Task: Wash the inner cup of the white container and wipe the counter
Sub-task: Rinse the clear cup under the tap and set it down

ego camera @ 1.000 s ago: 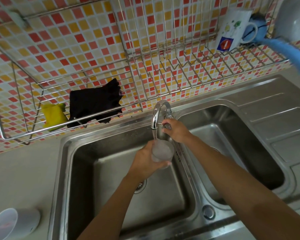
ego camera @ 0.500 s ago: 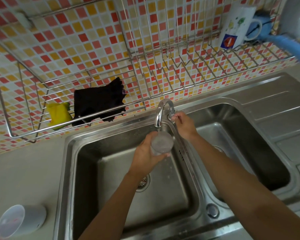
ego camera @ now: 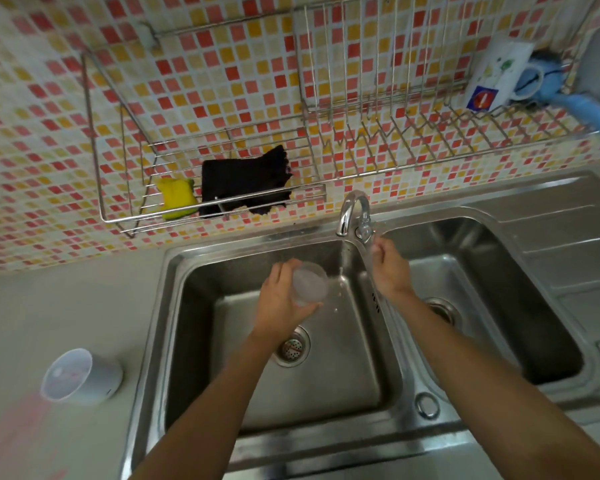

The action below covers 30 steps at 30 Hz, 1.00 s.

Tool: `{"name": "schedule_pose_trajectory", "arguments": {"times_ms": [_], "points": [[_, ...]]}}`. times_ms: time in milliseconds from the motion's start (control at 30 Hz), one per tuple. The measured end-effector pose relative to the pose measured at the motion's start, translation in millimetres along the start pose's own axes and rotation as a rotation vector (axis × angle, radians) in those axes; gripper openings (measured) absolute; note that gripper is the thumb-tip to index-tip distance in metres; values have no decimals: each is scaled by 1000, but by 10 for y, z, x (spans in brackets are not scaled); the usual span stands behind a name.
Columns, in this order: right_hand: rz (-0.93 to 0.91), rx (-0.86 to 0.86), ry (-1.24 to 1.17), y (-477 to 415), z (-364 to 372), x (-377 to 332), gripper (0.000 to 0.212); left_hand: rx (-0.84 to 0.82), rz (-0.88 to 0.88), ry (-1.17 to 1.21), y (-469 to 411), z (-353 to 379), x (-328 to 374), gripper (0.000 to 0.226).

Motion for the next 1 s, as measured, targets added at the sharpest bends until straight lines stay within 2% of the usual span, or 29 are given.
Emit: {"name": "schedule_pose_trajectory", "arguments": {"times_ms": [133, 367, 567, 800, 1000], "points": [[-59, -102, 82, 560, 204, 365, 32, -53, -35, -134, 309, -10, -143, 77], [-18, -402, 454, 1515, 689, 1031, 51, -248, -93, -388, 796, 201, -396, 76], [-128, -377, 607, 1703, 751, 1101, 47, -342, -30, -581, 1017, 281, -428, 75], [-89, -403, 666, 1668, 807, 1151, 60, -475, 52, -792, 1095, 356, -447, 77], [-87, -438, 728, 1681, 817, 1135, 62, -570, 187, -938, 1126, 344, -335, 67]]}}
Point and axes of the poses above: each hand's wrist, its own y-axis away from the middle knuckle, its own z-axis out of the palm, x = y × z, the point moved 4 cm from there along -y, towards the middle knuckle, and after that the axes turned 14 degrees about z, right-handed, at the moved point
